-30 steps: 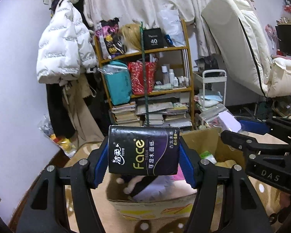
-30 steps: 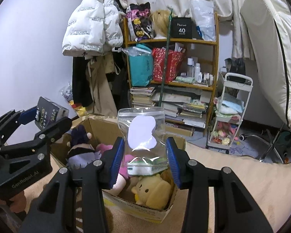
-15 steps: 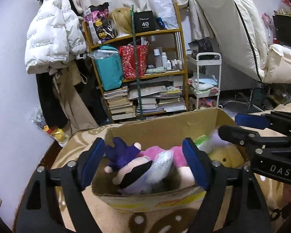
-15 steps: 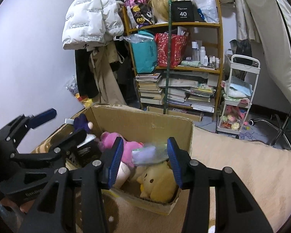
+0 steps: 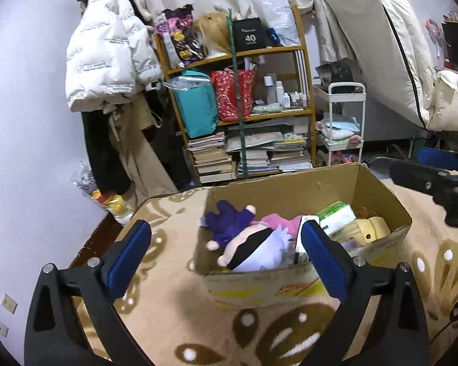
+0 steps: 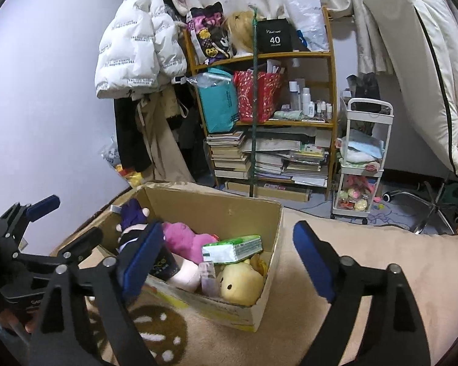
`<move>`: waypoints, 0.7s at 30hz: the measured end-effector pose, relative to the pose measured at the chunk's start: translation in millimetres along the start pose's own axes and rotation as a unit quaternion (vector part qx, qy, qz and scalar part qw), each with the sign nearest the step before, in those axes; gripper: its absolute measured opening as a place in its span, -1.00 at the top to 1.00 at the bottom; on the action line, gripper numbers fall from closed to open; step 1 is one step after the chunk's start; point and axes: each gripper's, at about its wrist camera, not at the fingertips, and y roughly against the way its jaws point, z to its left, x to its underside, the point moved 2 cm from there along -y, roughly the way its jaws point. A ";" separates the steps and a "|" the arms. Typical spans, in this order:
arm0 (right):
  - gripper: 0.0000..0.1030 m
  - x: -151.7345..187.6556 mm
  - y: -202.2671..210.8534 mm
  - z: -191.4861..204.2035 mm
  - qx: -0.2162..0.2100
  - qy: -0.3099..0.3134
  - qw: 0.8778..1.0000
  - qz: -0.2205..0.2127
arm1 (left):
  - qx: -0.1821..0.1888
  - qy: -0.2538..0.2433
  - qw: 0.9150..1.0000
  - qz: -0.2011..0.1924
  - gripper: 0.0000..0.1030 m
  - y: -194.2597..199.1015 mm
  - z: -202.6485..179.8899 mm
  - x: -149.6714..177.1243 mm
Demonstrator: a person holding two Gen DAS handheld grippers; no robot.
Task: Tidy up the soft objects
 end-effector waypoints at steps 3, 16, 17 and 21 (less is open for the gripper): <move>-1.00 -1.9 9.6 1.7 0.001 0.002 1.000 -0.006 | -0.011 0.002 1.000 0.000 -0.90 10.9 5.8 0.7; -1.00 -1.7 68.2 7.8 0.018 0.000 0.999 -0.044 | -0.020 0.008 1.000 -0.016 -0.95 70.7 11.7 10.2; -1.00 -1.8 72.0 8.1 0.018 -0.002 0.999 -0.047 | -0.021 0.012 1.000 -0.017 -0.95 76.5 13.1 11.4; -1.00 -0.7 90.0 12.7 0.023 0.001 0.998 -0.062 | -0.023 0.026 0.999 -0.025 -0.96 95.3 20.7 12.9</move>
